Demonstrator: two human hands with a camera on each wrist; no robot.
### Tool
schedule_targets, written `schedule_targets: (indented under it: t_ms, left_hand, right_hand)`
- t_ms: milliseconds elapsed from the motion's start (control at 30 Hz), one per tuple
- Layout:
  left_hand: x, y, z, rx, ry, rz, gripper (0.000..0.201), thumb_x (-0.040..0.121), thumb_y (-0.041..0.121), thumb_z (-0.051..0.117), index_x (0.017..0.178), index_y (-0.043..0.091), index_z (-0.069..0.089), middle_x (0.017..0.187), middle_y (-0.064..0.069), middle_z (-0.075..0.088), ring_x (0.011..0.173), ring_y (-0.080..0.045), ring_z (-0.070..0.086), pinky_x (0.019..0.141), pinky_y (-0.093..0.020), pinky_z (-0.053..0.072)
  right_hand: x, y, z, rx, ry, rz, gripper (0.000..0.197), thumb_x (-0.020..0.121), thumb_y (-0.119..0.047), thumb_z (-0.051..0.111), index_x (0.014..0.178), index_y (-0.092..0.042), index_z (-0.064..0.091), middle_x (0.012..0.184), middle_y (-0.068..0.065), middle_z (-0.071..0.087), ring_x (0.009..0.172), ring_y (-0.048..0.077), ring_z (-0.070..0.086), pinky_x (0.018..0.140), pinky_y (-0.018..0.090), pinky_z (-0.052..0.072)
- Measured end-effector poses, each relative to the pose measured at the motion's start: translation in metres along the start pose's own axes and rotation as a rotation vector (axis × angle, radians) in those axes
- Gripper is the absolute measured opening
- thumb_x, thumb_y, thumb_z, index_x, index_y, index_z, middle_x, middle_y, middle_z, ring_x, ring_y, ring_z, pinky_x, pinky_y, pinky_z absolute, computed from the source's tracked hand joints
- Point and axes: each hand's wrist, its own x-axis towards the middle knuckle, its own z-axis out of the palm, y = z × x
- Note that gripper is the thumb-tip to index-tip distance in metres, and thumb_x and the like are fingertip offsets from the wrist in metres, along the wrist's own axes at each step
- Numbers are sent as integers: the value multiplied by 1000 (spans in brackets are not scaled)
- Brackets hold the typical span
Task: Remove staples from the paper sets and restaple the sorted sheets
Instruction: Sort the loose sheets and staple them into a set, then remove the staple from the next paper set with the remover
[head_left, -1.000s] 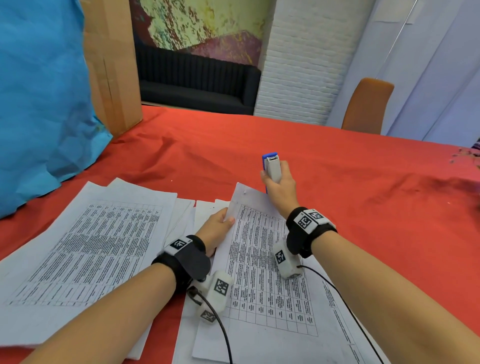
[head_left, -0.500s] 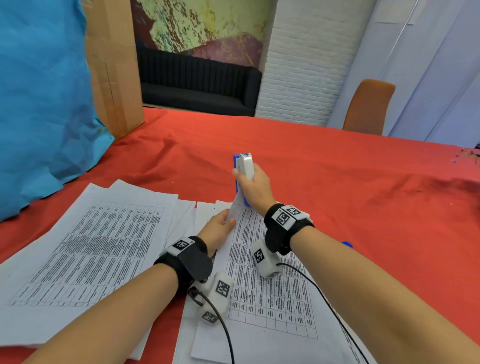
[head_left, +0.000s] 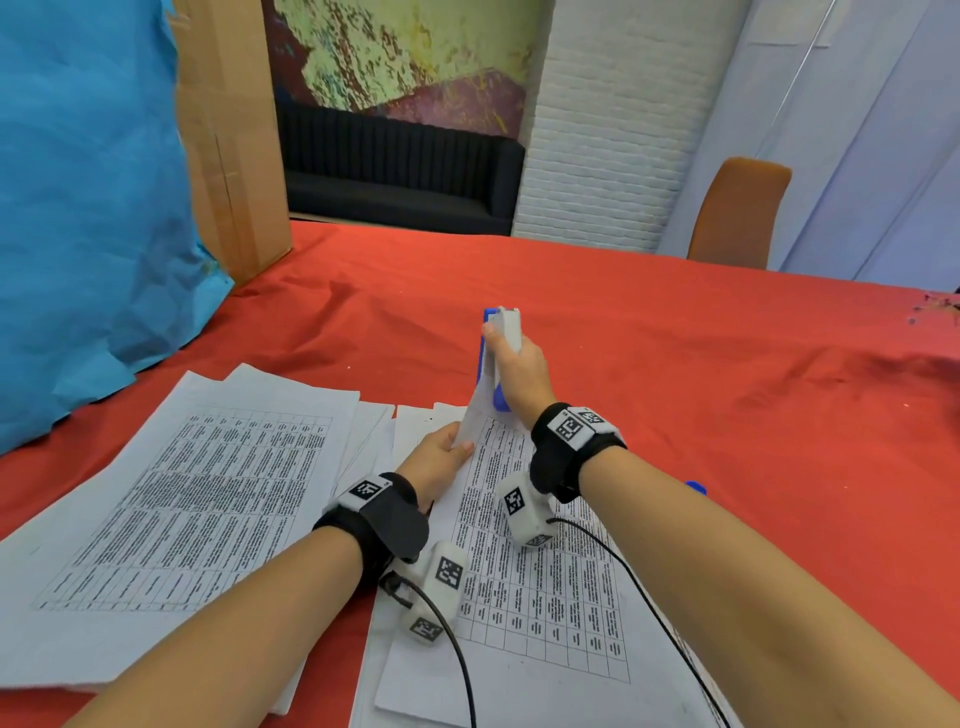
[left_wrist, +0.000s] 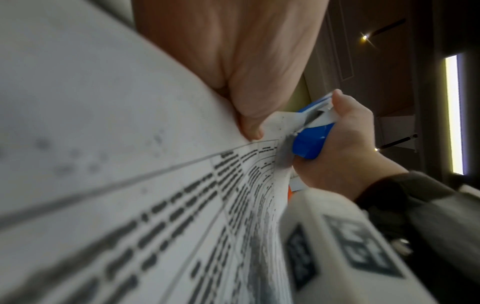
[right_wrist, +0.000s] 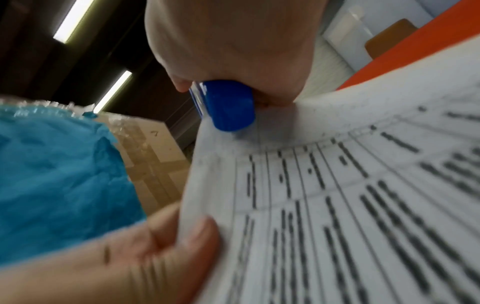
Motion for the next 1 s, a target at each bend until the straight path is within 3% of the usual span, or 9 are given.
schedule_targets:
  t_ms: [100, 200, 367, 500, 633, 700, 800, 867, 1000]
  left_hand:
    - [1, -1, -3, 39, 11, -32, 24, 100, 18, 42, 116, 8, 56, 114, -19, 66, 104, -38, 63, 94, -56, 47]
    - [-2, 4, -3, 79, 8, -55, 26, 96, 16, 51, 119, 4, 55, 113, -16, 67, 101, -34, 66, 92, -54, 50]
    - [-8, 16, 4, 179, -25, -75, 35, 88, 0, 51, 122, 8, 51, 114, -14, 65, 102, -33, 65, 92, -52, 50]
    - [-12, 49, 9, 309, 103, 38, 26, 86, -3, 49, 105, 15, 53, 114, -13, 61, 105, -32, 60, 94, -50, 48]
    - [-4, 99, -39, 544, 248, 121, 28, 79, 1, 59, 107, 3, 62, 111, -22, 65, 105, -35, 62, 94, -46, 49]
    - [-6, 116, -77, 780, 308, 67, 28, 85, 0, 59, 112, -4, 62, 113, -24, 64, 106, -36, 61, 90, -40, 46]
    - [-16, 123, -134, 1045, 386, -73, 29, 87, 0, 57, 115, -8, 58, 119, -26, 59, 110, -38, 56, 93, -40, 43]
    - [-23, 117, -168, 1128, 489, -160, 33, 88, 0, 57, 119, -11, 54, 124, -31, 55, 114, -39, 53, 95, -41, 41]
    - [-37, 93, -209, 1146, 736, -259, 36, 88, 7, 56, 122, -3, 49, 121, -35, 53, 112, -47, 52, 92, -47, 42]
  right_hand:
    - [18, -3, -31, 85, 166, 90, 36, 83, -54, 55, 83, -19, 60, 78, 2, 60, 70, 23, 57, 65, 36, 46]
    - [37, 21, -82, -108, 228, 291, 46, 82, -45, 62, 105, -5, 56, 97, 12, 62, 86, 29, 62, 75, 37, 49]
    - [18, 72, -163, -312, 18, 606, 22, 86, -21, 63, 78, -3, 53, 65, 11, 46, 60, 25, 47, 69, 35, 42]
    - [1, 65, -191, -547, -73, 581, 32, 89, -27, 64, 86, 3, 53, 83, 13, 55, 83, 29, 55, 69, 33, 44]
    - [-5, 31, -207, -955, -165, 329, 23, 89, -14, 55, 70, -2, 58, 78, 16, 59, 78, 29, 56, 60, 31, 44]
    - [-14, 13, -214, -1057, -241, 249, 21, 86, -5, 49, 94, 1, 67, 92, 17, 67, 77, 28, 59, 70, 36, 51]
    - [-38, -5, -221, -1239, -598, 374, 38, 83, -1, 56, 119, -9, 62, 77, 3, 62, 63, 17, 55, 57, 27, 47]
    - [-53, -3, -223, -1284, -756, 455, 52, 83, -6, 65, 131, -21, 52, 79, -3, 58, 76, 18, 59, 60, 24, 48]
    - [-69, 24, -223, -1329, -730, 395, 68, 74, -32, 78, 133, -32, 45, 122, 1, 57, 99, 20, 54, 81, 28, 45]
